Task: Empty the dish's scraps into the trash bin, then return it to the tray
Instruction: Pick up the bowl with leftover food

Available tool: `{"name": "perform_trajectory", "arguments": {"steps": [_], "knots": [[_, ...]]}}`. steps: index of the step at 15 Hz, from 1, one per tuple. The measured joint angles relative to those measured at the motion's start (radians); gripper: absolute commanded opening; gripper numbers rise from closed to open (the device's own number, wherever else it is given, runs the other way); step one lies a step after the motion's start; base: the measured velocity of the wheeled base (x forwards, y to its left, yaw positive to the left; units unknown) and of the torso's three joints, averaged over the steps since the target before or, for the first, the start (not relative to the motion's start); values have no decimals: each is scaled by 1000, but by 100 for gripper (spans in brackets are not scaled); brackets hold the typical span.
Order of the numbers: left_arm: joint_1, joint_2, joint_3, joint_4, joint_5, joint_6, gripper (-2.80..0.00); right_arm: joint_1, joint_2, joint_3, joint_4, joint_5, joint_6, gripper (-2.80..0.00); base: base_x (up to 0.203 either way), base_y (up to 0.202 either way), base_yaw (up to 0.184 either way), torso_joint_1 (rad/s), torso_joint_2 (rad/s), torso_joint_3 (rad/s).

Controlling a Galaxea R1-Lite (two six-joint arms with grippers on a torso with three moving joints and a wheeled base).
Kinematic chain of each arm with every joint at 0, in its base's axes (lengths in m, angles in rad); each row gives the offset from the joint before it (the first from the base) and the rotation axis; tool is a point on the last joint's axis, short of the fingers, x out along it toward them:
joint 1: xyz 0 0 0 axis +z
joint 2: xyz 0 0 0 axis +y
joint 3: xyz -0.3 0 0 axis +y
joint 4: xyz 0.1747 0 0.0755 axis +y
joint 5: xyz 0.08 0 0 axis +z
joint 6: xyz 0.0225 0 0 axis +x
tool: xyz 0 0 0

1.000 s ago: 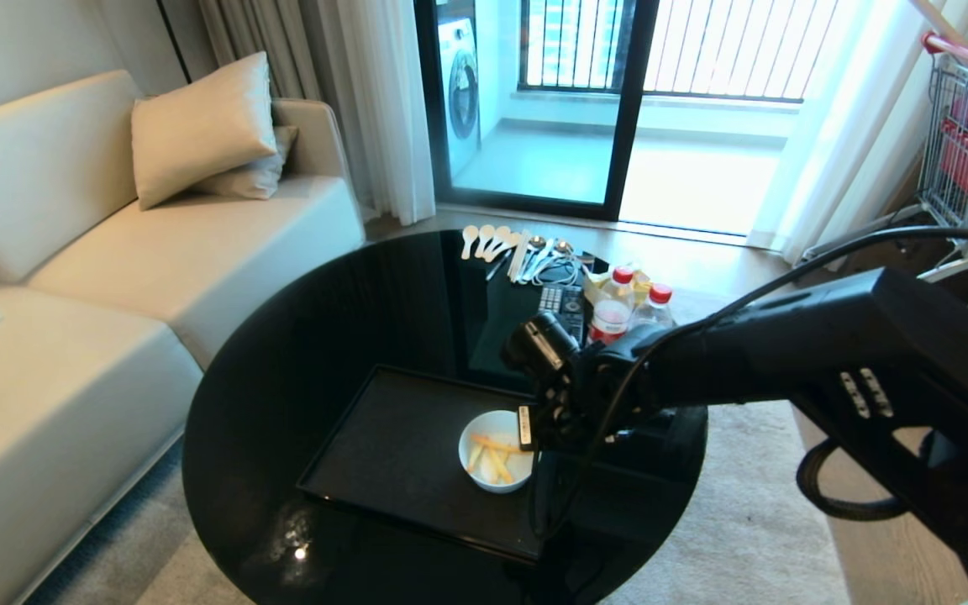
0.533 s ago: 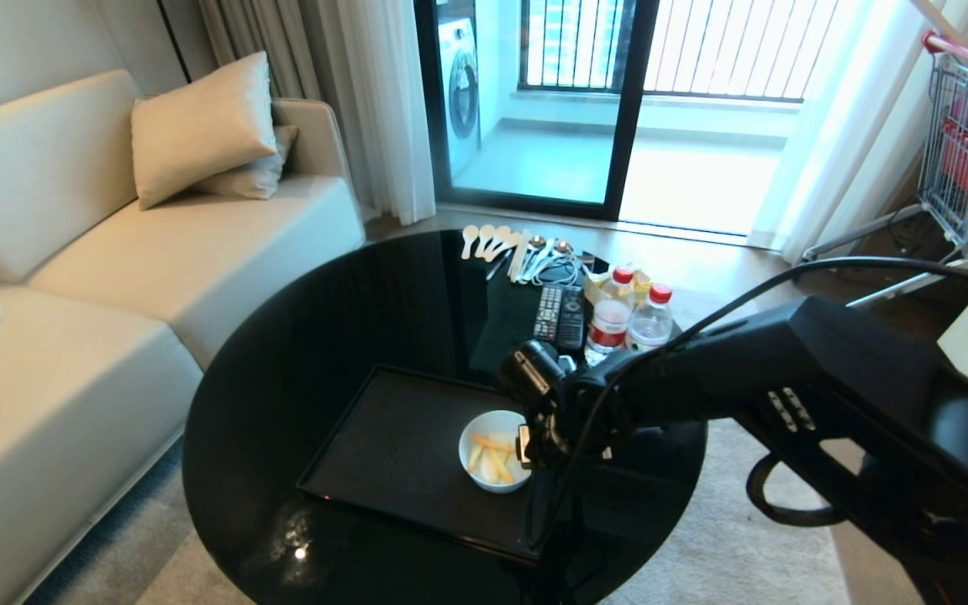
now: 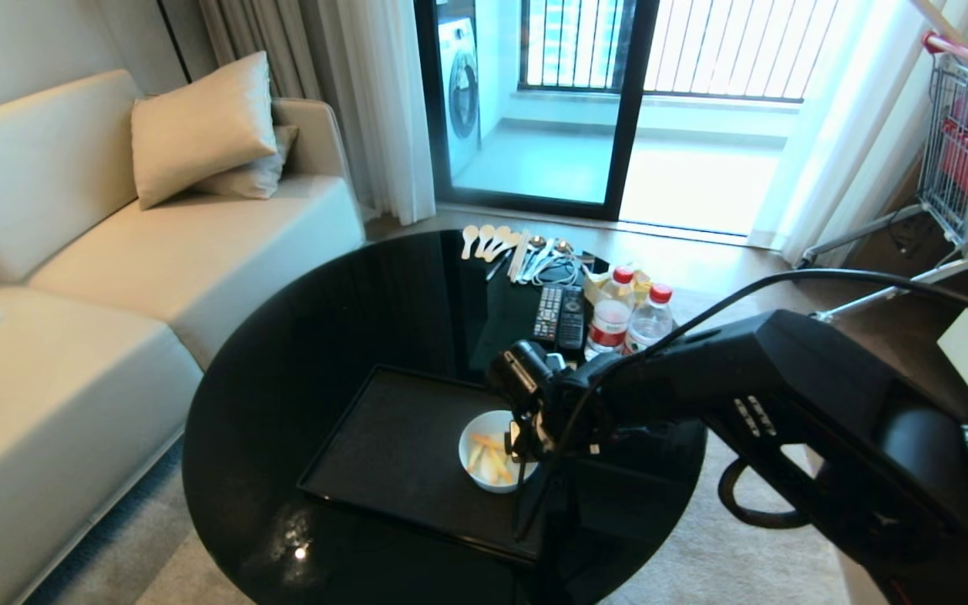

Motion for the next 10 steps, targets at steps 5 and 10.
{"name": "perform_trajectory", "arguments": {"steps": [5, 10], "knots": [[0, 0, 0, 0, 0, 0, -280, -6, 25, -11, -3, -3, 0, 0, 0, 0, 0, 0, 0, 0], [0, 0, 0, 0, 0, 0, -280, -13, 33, -12, -5, -2, -1, 0, 0, 0, 0, 0, 0, 0]]}}
